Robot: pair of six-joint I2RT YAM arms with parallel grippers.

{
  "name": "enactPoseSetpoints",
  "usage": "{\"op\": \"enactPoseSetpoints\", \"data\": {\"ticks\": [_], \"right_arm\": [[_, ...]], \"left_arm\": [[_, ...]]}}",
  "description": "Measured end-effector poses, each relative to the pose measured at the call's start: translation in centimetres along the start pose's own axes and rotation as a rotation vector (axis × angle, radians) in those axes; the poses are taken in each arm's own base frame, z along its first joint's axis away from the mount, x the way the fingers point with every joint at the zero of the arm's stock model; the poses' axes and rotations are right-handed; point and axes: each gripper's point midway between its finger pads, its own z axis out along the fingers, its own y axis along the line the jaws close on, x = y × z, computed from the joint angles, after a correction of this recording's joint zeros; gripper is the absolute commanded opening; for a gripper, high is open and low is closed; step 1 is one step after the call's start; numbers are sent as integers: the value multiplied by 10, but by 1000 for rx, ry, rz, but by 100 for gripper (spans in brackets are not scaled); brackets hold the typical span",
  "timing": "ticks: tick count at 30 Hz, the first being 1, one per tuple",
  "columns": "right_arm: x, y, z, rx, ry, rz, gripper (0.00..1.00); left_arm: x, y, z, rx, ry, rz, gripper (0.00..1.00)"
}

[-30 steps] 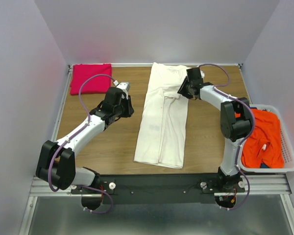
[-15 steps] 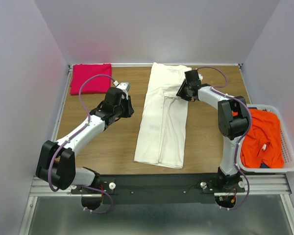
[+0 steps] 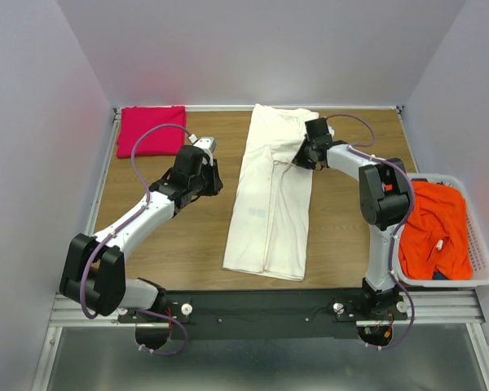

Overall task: Fold and stack the t-shirts
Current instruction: Fold the tshirt

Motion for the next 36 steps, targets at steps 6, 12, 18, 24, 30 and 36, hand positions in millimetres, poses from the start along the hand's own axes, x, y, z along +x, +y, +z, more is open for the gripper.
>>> {"op": "enactPoseSetpoints", "data": {"ticks": [6,12,18,24,30,36], "right_arm": [[1,3,2,-10,10,16,5],[1,5,1,-17,10,16,0],[-6,13,-11,-43,-7,16,0],[-14,24,-28,-77,-34,13,0],[-7,34,-33,-97,-31,-3,1],[11,32,-31,-87,0,-19,0]], "left_arm": [[0,0,0,0,0,0,32],[0,0,0,0,0,0,32],[0,0,0,0,0,0,32],[0,0,0,0,0,0,32],[0,0,0,0,0,0,32],[0,0,0,1,0,0,32]]}}
